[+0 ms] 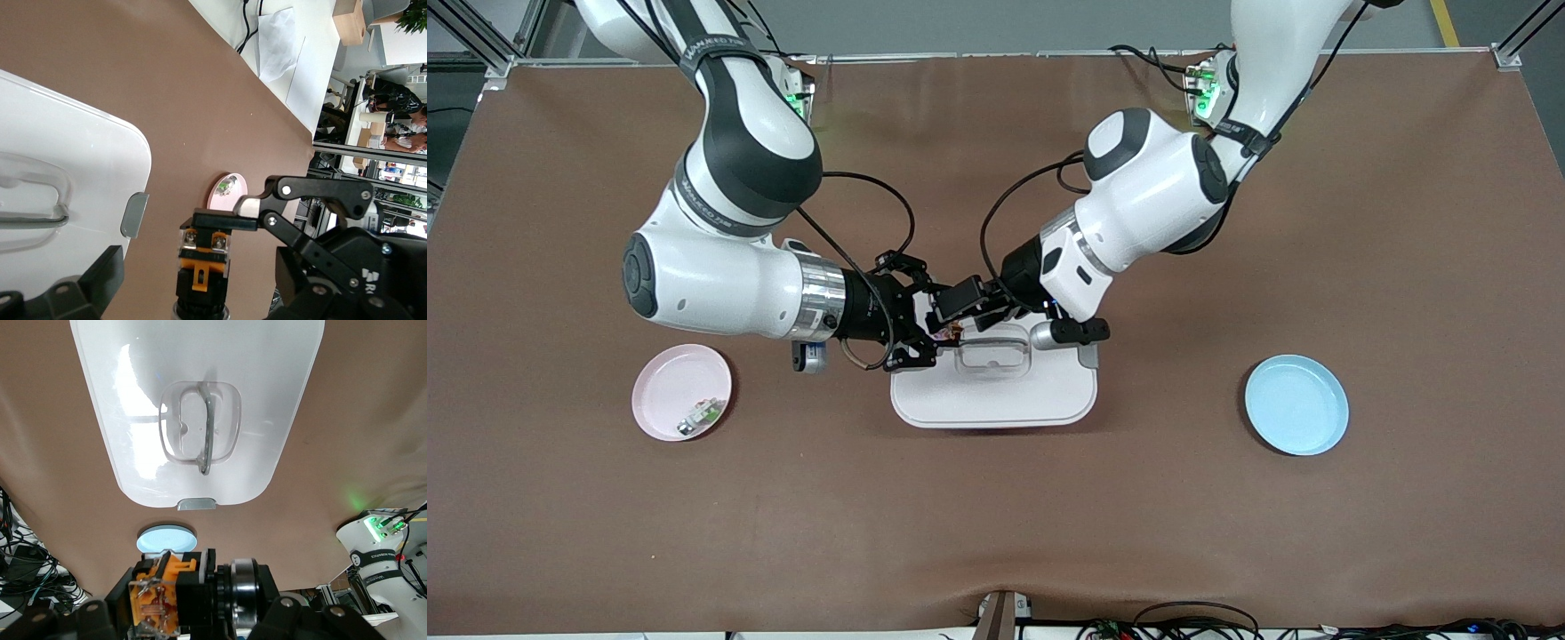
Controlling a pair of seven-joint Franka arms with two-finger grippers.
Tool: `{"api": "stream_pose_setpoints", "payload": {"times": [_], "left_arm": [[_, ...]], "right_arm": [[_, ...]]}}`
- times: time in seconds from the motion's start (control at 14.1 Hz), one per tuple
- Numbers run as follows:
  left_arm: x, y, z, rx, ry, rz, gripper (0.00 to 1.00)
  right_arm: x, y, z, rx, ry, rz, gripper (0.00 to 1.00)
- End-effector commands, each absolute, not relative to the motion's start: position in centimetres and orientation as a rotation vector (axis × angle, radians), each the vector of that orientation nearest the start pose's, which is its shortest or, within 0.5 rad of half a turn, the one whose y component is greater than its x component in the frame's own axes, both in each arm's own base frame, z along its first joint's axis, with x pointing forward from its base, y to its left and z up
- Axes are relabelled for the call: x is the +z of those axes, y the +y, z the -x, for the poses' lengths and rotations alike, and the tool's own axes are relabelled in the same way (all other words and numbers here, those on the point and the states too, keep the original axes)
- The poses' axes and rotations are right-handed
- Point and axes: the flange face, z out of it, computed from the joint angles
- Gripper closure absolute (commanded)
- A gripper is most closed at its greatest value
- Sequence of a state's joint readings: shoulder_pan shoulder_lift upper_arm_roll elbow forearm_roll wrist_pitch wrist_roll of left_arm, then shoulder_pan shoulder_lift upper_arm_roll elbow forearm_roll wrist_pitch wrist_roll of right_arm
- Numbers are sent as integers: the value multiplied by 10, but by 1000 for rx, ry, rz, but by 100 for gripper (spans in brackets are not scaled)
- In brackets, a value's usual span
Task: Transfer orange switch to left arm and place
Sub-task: 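Grasp the switch's orange end with the left gripper above the box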
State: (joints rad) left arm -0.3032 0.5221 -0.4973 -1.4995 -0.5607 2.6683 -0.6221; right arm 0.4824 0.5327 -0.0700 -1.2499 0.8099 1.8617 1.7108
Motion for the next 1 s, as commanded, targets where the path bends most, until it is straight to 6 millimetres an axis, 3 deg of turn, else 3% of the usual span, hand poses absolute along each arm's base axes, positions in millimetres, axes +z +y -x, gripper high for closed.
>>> {"api": "stream_pose_setpoints", "payload": {"times": [0.0,0.57,0.71,0.92], "left_arm": [[467,-472,-574,139,441,-2172,0],[464,-478,-570,145,445,-2164,0],[463,-478,-570,145,443,-2166,27],[463,-479,-570,145,446,-2163,57]], "right_arm": [[490,349,-633,842,1741,1901,100],[490,350,-633,843,1738,1903,100],[490,350,-633,843,1738,1903,100],[490,349,-633,842,1738,1902,100]]}}
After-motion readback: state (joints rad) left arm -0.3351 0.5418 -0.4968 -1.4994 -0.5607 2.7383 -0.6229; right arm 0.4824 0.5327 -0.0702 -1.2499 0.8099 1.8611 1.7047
